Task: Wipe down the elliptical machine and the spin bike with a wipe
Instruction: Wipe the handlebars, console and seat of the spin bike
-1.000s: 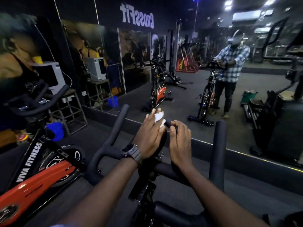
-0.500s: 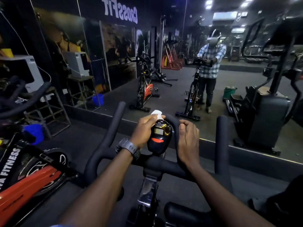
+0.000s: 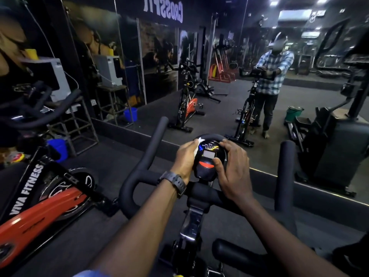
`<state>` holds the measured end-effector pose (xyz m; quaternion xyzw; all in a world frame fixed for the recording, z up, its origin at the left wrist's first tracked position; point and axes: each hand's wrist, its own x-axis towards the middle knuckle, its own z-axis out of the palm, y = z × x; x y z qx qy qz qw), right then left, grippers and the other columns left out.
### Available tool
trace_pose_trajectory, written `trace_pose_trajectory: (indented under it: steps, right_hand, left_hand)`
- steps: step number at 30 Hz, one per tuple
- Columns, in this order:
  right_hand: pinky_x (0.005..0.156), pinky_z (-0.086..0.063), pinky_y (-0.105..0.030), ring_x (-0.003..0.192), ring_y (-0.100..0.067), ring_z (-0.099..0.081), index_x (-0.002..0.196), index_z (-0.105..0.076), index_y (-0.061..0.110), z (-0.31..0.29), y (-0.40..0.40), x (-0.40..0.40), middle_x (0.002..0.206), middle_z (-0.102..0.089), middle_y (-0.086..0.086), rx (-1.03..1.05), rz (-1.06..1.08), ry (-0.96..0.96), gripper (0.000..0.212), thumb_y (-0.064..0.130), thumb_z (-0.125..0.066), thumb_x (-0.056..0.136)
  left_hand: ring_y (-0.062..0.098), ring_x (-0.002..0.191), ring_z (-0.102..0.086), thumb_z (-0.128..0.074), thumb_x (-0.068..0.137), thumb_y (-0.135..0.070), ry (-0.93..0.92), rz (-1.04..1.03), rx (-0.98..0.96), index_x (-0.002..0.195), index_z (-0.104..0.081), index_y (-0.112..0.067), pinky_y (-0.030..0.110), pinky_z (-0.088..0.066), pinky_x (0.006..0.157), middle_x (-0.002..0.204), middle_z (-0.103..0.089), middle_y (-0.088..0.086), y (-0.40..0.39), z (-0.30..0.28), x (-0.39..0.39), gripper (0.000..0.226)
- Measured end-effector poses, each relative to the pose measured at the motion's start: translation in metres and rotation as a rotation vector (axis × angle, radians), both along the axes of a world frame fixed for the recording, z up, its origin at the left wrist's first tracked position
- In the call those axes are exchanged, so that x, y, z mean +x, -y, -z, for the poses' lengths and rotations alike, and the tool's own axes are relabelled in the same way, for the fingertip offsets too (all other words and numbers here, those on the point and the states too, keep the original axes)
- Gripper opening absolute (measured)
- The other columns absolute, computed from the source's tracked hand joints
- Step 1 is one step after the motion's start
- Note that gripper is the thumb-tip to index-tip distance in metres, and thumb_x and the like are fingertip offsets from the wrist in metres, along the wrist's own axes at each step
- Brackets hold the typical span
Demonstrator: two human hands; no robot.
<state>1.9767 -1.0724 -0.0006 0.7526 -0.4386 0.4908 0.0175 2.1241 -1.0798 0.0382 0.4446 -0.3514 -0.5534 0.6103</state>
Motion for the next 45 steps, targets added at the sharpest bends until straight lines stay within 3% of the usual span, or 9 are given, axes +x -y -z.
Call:
trace_pose_trajectory:
  steps: [9, 14, 18, 21, 25, 33, 37, 41, 45]
  right_hand:
    - [0.103, -0.038, -0.046, 0.127, -0.022, -0.046, 0.132, -0.051, 0.014, 0.0, -0.002, -0.003, 0.138, -0.052, -0.002, 0.009, 0.012, 0.006, 0.062, 0.062, -0.029, 0.098]
    - [0.102, -0.038, -0.046, 0.124, -0.019, -0.046, 0.132, -0.05, 0.015, -0.001, -0.003, -0.003, 0.136, -0.053, -0.001, 0.03, 0.017, 0.003, 0.062, 0.063, -0.028, 0.098]
    - [0.103, -0.036, -0.043, 0.124, -0.018, -0.045, 0.132, -0.05, 0.016, 0.0, -0.003, -0.003, 0.136, -0.053, 0.0, 0.036, 0.015, -0.004, 0.061, 0.062, -0.029, 0.098]
    - [0.104, -0.036, -0.043, 0.125, -0.018, -0.045, 0.132, -0.05, 0.016, 0.0, -0.002, -0.004, 0.136, -0.052, 0.0, 0.032, 0.017, -0.003, 0.06, 0.061, -0.029, 0.098]
    - [0.103, -0.036, -0.042, 0.125, -0.018, -0.045, 0.131, -0.049, 0.017, 0.0, -0.002, -0.003, 0.135, -0.053, 0.001, 0.016, 0.01, 0.005, 0.059, 0.061, -0.03, 0.098]
    - [0.103, -0.035, -0.043, 0.124, -0.019, -0.045, 0.132, -0.049, 0.017, 0.002, -0.001, -0.001, 0.135, -0.053, 0.001, 0.011, 0.006, 0.039, 0.062, 0.063, -0.028, 0.097]
    - [0.101, -0.034, -0.038, 0.121, -0.019, -0.046, 0.131, -0.051, 0.016, 0.0, -0.003, -0.002, 0.132, -0.054, 0.001, 0.018, 0.039, 0.135, 0.063, 0.064, -0.026, 0.097]
    - [0.1, -0.036, -0.037, 0.118, -0.019, -0.047, 0.129, -0.052, 0.015, 0.002, -0.005, -0.009, 0.127, -0.056, -0.001, 0.067, 0.08, 0.242, 0.063, 0.063, -0.028, 0.097]
    - [0.101, -0.038, -0.038, 0.116, -0.012, -0.045, 0.129, -0.051, 0.015, 0.012, -0.01, -0.027, 0.125, -0.052, 0.005, 0.141, 0.11, 0.316, 0.057, 0.058, -0.034, 0.095]
  left_hand:
    - [0.02, 0.069, -0.067, -0.039, 0.101, -0.034, -0.004, 0.097, 0.255, 0.108, -0.064, -0.004, 0.024, -0.054, 0.052, 0.089, -0.07, 0.011, -0.009, 0.004, 0.002, 0.04]
    - [0.024, 0.082, -0.062, -0.048, 0.096, -0.04, 0.187, -0.071, 0.08, 0.094, -0.067, -0.011, 0.037, -0.05, 0.076, 0.089, -0.067, 0.011, -0.017, 0.02, -0.001, 0.035]
    - [0.024, 0.079, -0.059, -0.055, 0.077, -0.037, 0.156, -0.101, 0.039, 0.087, -0.063, -0.01, 0.037, -0.048, 0.073, 0.081, -0.064, 0.011, -0.02, 0.022, -0.001, 0.03]
    - [0.024, 0.079, -0.055, -0.045, 0.064, -0.043, 0.479, -0.106, -0.026, 0.083, -0.059, -0.013, 0.041, -0.046, 0.074, 0.08, -0.06, 0.011, -0.028, 0.03, 0.002, 0.038]
    - [0.035, 0.111, -0.053, -0.035, 0.092, -0.019, 1.02, -0.105, -0.116, 0.147, -0.033, -0.012, 0.039, -0.041, 0.094, 0.122, -0.059, 0.02, -0.052, 0.045, -0.005, 0.055]
    - [0.031, 0.125, -0.046, -0.023, 0.091, -0.027, 1.495, -0.245, -0.239, 0.14, -0.038, 0.001, 0.04, -0.029, 0.112, 0.133, -0.054, 0.017, -0.072, 0.081, -0.011, 0.058]
    - [0.031, 0.134, -0.04, -0.034, 0.089, -0.012, 1.437, -0.428, -0.362, 0.132, -0.052, -0.004, 0.042, -0.023, 0.115, 0.141, -0.049, 0.011, -0.068, 0.083, 0.0, 0.047]
    - [0.031, 0.145, -0.02, -0.033, 0.098, -0.006, 1.28, -0.35, -0.224, 0.148, -0.026, -0.002, 0.034, -0.018, 0.118, 0.155, -0.024, 0.016, -0.038, 0.059, 0.004, 0.05]
    - [0.032, 0.118, -0.052, -0.035, 0.102, -0.018, 1.18, -0.068, -0.083, 0.144, -0.037, -0.013, 0.036, -0.039, 0.092, 0.128, -0.056, 0.019, 0.019, 0.02, 0.022, 0.042]
